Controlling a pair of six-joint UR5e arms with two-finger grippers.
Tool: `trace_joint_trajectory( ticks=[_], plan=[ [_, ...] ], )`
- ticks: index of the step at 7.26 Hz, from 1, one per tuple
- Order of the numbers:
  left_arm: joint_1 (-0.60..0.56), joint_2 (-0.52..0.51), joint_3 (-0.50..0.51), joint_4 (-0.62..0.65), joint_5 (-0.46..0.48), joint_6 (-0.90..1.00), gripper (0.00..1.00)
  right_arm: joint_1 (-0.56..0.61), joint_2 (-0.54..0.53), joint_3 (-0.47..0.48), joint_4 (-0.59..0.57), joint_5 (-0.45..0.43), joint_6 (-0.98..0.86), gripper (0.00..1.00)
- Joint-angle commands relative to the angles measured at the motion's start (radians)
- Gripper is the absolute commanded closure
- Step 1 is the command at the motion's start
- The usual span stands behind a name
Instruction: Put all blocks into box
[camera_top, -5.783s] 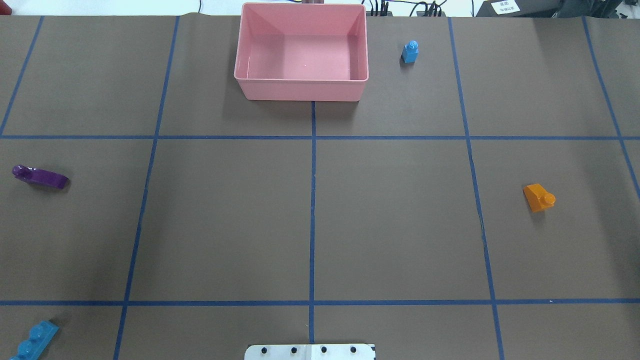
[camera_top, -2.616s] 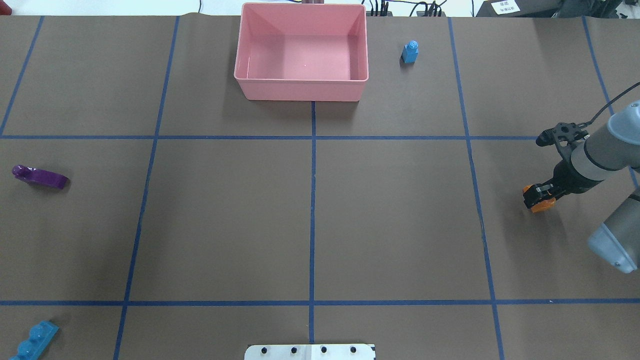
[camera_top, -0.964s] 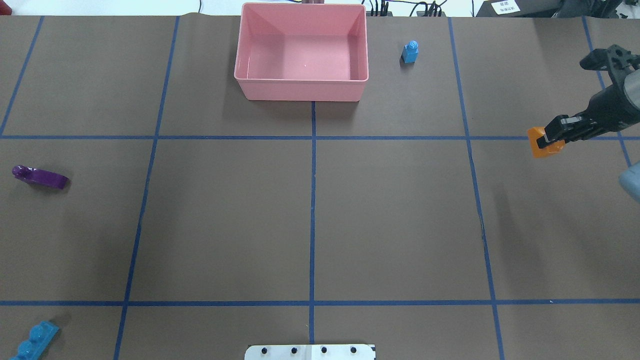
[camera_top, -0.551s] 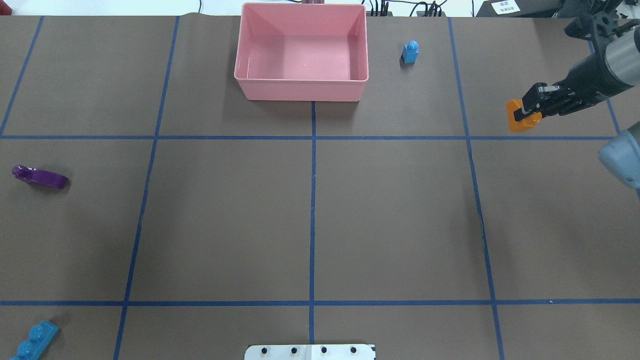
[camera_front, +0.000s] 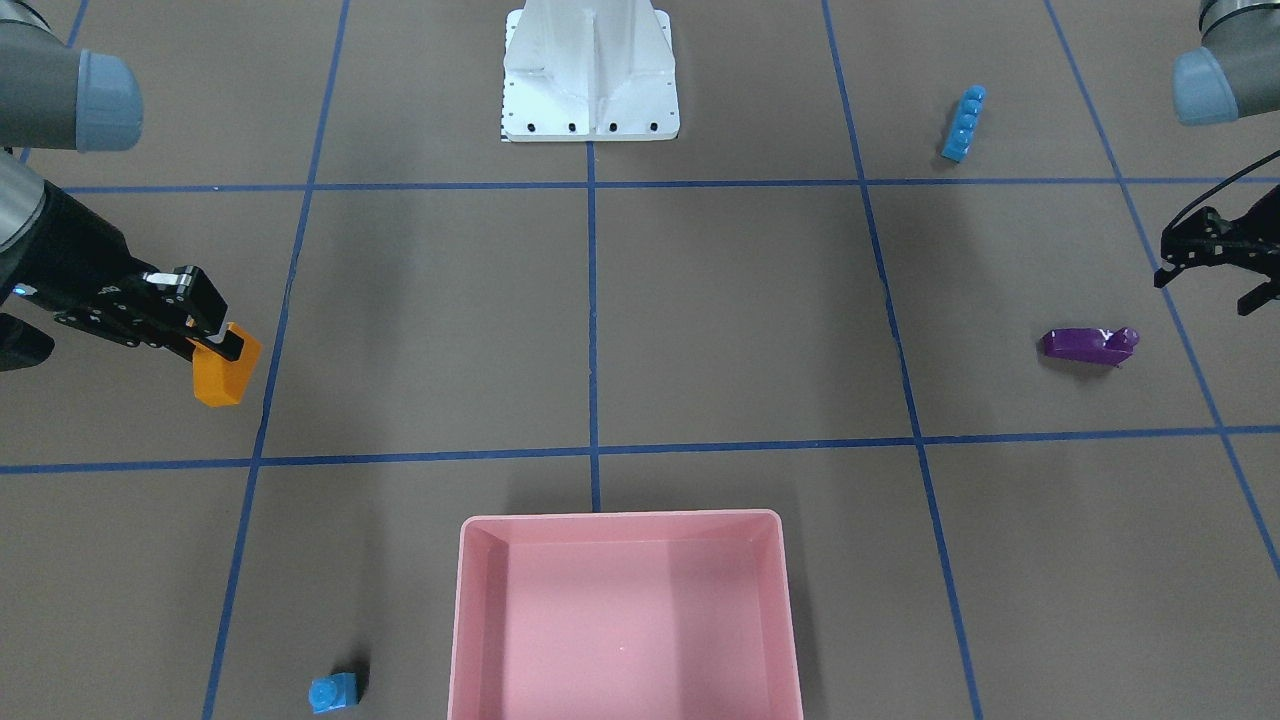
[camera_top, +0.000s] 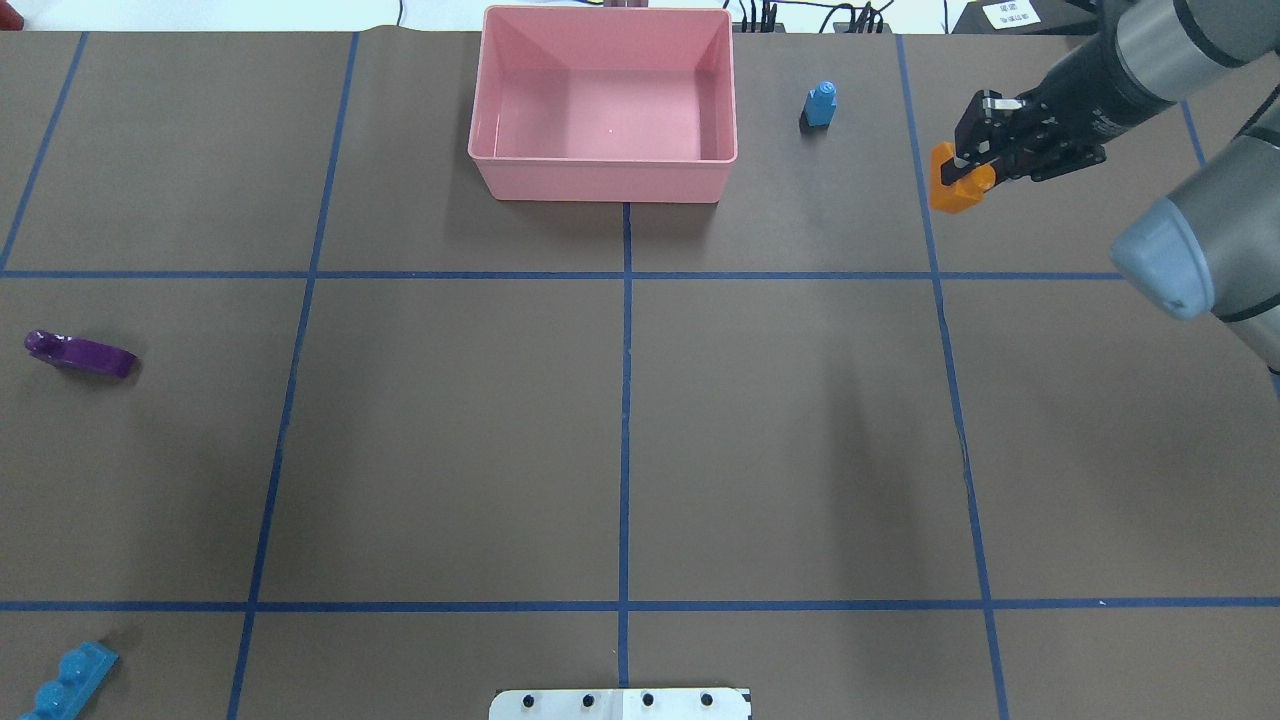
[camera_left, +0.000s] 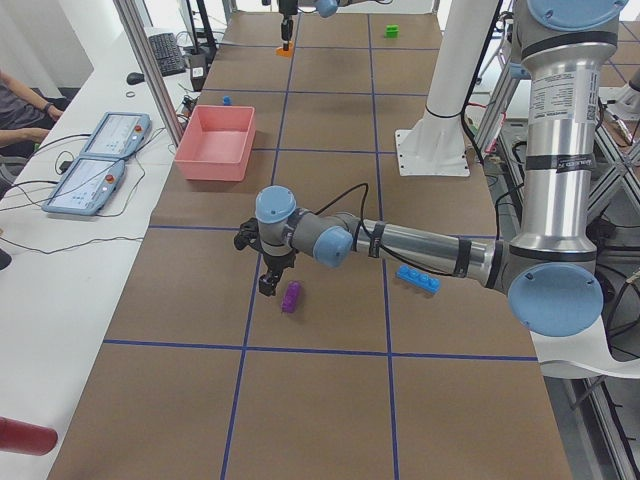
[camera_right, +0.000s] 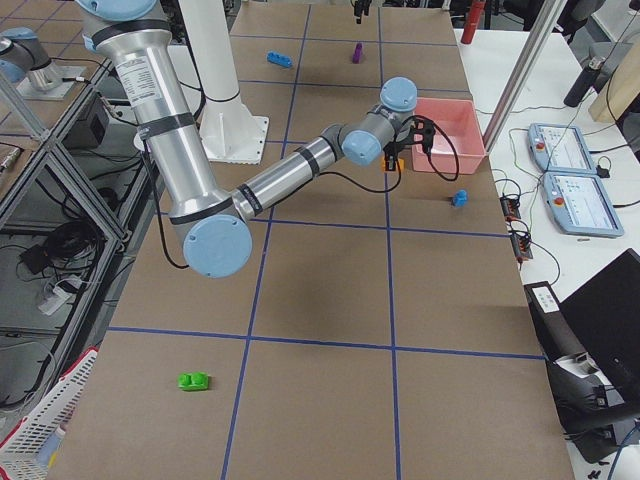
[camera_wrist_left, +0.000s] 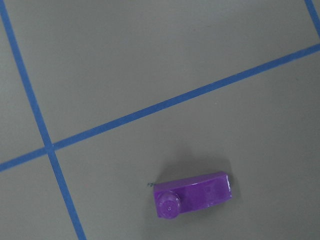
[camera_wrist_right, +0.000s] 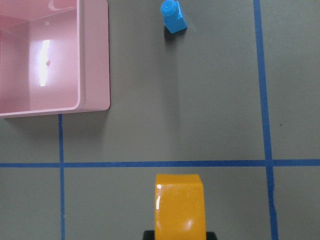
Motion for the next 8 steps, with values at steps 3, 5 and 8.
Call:
trace_joint_trajectory(
  ticks=[3, 5, 8],
  plan=[
    [0.139, -0.040, 0.029, -0.006, 0.010, 0.228, 0.01, -0.055, 0.269, -0.136, -0.150, -0.086, 0.112, 1.00],
    [0.160, -0.046, 0.043, -0.003, 0.013, 0.323, 0.02, -0.061, 0.371, -0.222, -0.150, -0.104, 0.168, 1.00],
    [0.161, -0.077, 0.142, -0.008, 0.029, 0.485, 0.02, -0.081, 0.495, -0.332, -0.142, -0.133, 0.232, 1.00]
  ],
)
